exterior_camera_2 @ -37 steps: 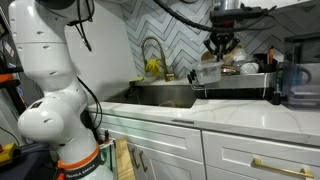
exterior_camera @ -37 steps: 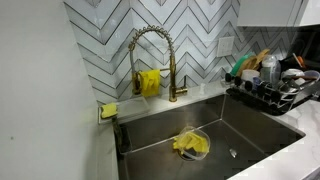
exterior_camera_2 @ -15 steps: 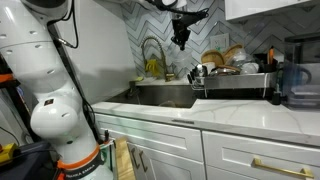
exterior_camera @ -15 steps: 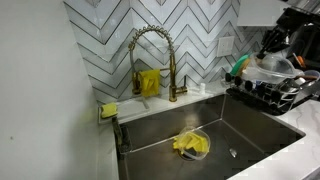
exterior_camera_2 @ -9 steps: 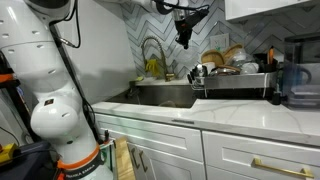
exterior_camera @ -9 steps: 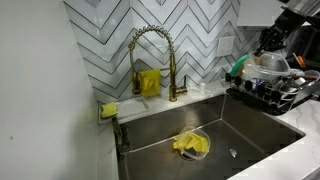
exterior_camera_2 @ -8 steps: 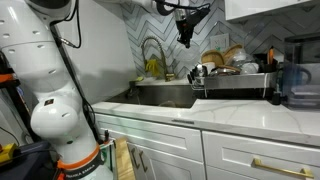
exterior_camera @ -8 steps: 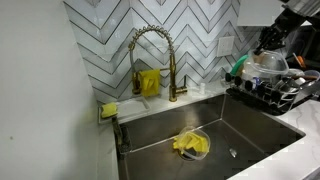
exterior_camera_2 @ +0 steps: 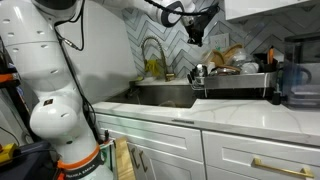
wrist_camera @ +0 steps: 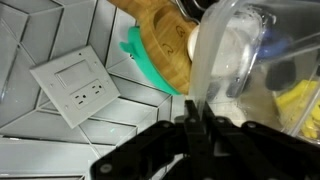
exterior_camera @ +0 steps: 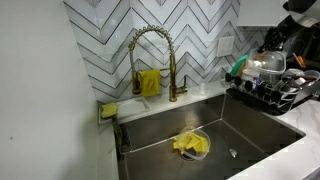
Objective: Remove the clear bowl with the measuring spoon from the sink and pour the spoon onto the counter then put the bowl on the dishrack.
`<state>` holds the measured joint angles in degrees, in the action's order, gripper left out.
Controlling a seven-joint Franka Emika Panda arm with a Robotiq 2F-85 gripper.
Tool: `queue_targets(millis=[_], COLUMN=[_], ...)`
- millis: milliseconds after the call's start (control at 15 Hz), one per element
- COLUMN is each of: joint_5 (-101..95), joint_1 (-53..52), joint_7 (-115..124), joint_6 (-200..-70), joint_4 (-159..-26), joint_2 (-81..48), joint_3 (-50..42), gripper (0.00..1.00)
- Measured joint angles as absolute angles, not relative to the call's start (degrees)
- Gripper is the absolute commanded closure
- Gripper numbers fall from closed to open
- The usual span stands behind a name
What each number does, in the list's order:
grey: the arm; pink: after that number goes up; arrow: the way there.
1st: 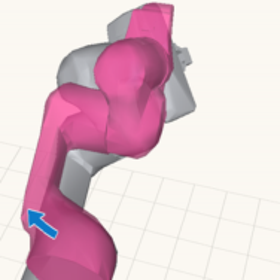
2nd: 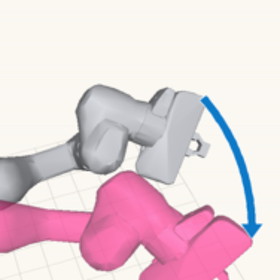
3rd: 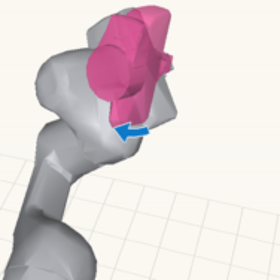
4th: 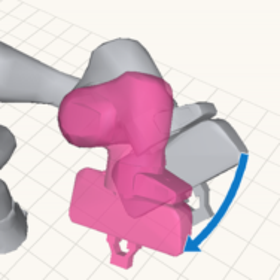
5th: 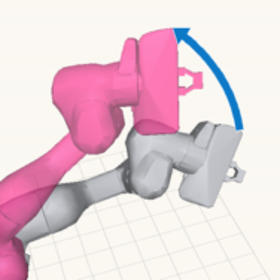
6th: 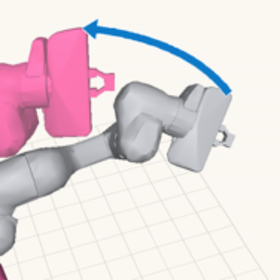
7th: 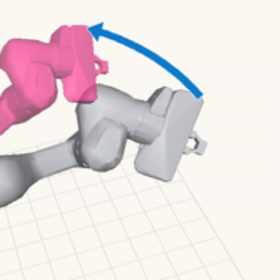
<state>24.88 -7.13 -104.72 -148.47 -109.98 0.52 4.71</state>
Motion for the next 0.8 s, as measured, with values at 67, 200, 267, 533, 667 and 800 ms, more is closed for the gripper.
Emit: queue_targets(millis=[67, 200, 267, 533, 667, 800], joint_5=[24.9, 24.9, 24.9, 24.4, 23.6, 22.1], joint_1=[-6.9, -6.6, -6.5, -6.3, -6.3, -6.3], joint_7=[-104.7, -104.6, -104.6, -102.0, -99.9, -96.6], joint_6=[-150.4, -153.0, -153.9, -154.4, -154.4, -154.6], joint_4=[-110.3, -110.6, -111.0, -111.8, -111.8, -111.5], joint_2=[0.2, -0.4, -0.6, -0.9, -0.9, -0.8], joint_3=[4.7, 4.6, 4.6, 4.3, 4.2, 4.0], gripper=[0.98, 0.68, 0.66, 0.38, 0.22, 0.07])
